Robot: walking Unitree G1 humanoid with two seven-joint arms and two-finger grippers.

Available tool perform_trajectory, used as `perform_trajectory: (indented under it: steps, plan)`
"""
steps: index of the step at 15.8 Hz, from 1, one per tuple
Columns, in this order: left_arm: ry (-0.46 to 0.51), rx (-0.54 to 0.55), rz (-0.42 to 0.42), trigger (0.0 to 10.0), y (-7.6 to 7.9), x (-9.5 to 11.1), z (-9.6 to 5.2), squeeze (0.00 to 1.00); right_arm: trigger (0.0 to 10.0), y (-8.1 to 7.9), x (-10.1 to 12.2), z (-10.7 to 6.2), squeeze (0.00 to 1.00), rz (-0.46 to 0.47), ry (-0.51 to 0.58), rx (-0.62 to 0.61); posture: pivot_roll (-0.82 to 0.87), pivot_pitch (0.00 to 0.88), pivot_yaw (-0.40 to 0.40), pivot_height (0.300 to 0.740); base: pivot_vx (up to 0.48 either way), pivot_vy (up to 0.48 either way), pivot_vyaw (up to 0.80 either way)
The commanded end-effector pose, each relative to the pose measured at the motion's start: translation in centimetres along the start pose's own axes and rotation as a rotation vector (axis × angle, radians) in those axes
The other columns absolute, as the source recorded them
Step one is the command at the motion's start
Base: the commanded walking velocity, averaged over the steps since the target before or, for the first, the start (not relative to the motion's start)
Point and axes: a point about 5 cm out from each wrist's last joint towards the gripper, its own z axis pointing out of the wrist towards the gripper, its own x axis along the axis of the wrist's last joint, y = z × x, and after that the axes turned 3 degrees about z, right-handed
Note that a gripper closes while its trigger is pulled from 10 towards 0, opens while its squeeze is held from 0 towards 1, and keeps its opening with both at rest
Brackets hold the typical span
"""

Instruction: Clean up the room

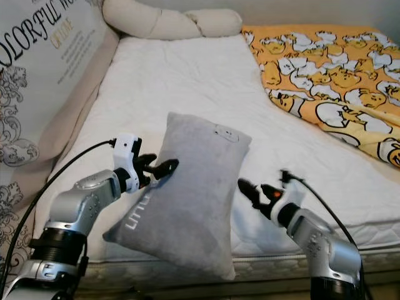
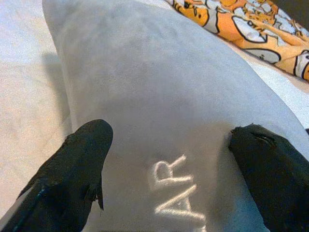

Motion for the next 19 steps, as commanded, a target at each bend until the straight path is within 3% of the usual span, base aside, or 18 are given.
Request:
perform_trajectory:
  steps: [1, 4, 8, 9, 10, 11, 12, 13, 14, 15, 16, 19]
  plan:
    - [0.038, -0.009, -0.035, 10.0, -0.4, 0.3, 0.1, 1.00, 10.0, 0.5, 0.1, 0.1, 1.00, 0.050, 0.034, 0.012, -0.04, 0.000, 0.036, 0.740, 0.000, 0.000, 0.00]
    - [0.081, -0.064, -0.194, 10.0, -0.9, 0.0, 1.1, 1.00, 10.0, 1.2, -1.2, 1.1, 1.00, 0.183, 0.027, 0.081, -0.04, 0.000, 0.044, 0.740, 0.000, 0.000, 0.00]
    - [0.032, -0.190, -0.265, 10.0, -0.5, -2.7, 1.3, 1.00, 10.0, 0.5, -3.4, 2.2, 1.00, 0.311, -0.045, 0.191, -0.04, 0.000, 0.046, 0.740, 0.000, 0.000, 0.00]
    - [0.013, -0.200, -0.267, 10.0, -0.2, -3.1, 1.4, 1.00, 10.0, 0.4, -3.7, 2.4, 1.00, 0.325, -0.052, 0.206, -0.03, 0.000, 0.044, 0.740, 0.000, 0.000, 0.00]
    - [-0.086, -0.171, -0.212, 10.0, 0.4, -5.1, 2.0, 1.00, 10.0, 0.1, -5.0, 3.0, 1.00, 0.317, -0.126, 0.195, -0.03, 0.000, 0.042, 0.740, 0.000, 0.000, 0.00]
    - [-0.124, -0.189, -0.175, 10.0, 1.1, -6.3, 2.4, 1.00, 10.0, -0.1, -5.9, 3.6, 1.00, 0.291, -0.175, 0.164, -0.04, 0.000, 0.043, 0.740, 0.000, 0.000, 0.00]
    - [-0.139, -0.213, -0.194, 10.0, 1.5, -6.6, 2.5, 1.00, 10.0, -0.3, -5.8, 3.8, 1.00, 0.283, -0.171, 0.166, -0.04, 0.000, 0.045, 0.740, 0.000, 0.000, 0.00]
    - [-0.168, -0.219, -0.207, 9.5, 1.8, -6.9, 2.5, 1.00, 3.4, -0.5, -5.6, 4.1, 0.00, 0.264, -0.168, 0.166, -0.04, 0.000, 0.044, 0.740, 0.000, 0.000, 0.00]
    - [-0.182, -0.203, -0.189, 5.2, 1.8, -7.0, 2.6, 0.11, 0.0, -0.7, -5.5, 4.2, 0.00, 0.252, -0.164, 0.172, -0.04, 0.000, 0.044, 0.740, 0.000, 0.000, 0.00]
    - [-0.188, -0.191, -0.166, 1.6, 1.8, -7.2, 2.6, 0.00, 0.0, -1.1, -5.4, 4.4, 0.00, 0.234, -0.162, 0.188, -0.04, 0.000, 0.043, 0.740, 0.000, 0.000, 0.00]
    - [-0.178, -0.177, -0.156, 0.0, 1.7, -7.2, 2.7, 0.00, 0.0, -1.2, -5.5, 4.6, 0.00, 0.191, -0.171, 0.172, -0.04, 0.000, 0.042, 0.740, 0.000, 0.000, 0.00]
    - [-0.163, -0.131, -0.135, 0.0, 1.3, -7.0, 2.8, 0.00, 0.0, -1.5, -5.3, 5.2, 0.00, 0.146, -0.162, 0.138, -0.03, 0.000, 0.036, 0.740, 0.000, 0.000, 0.00]
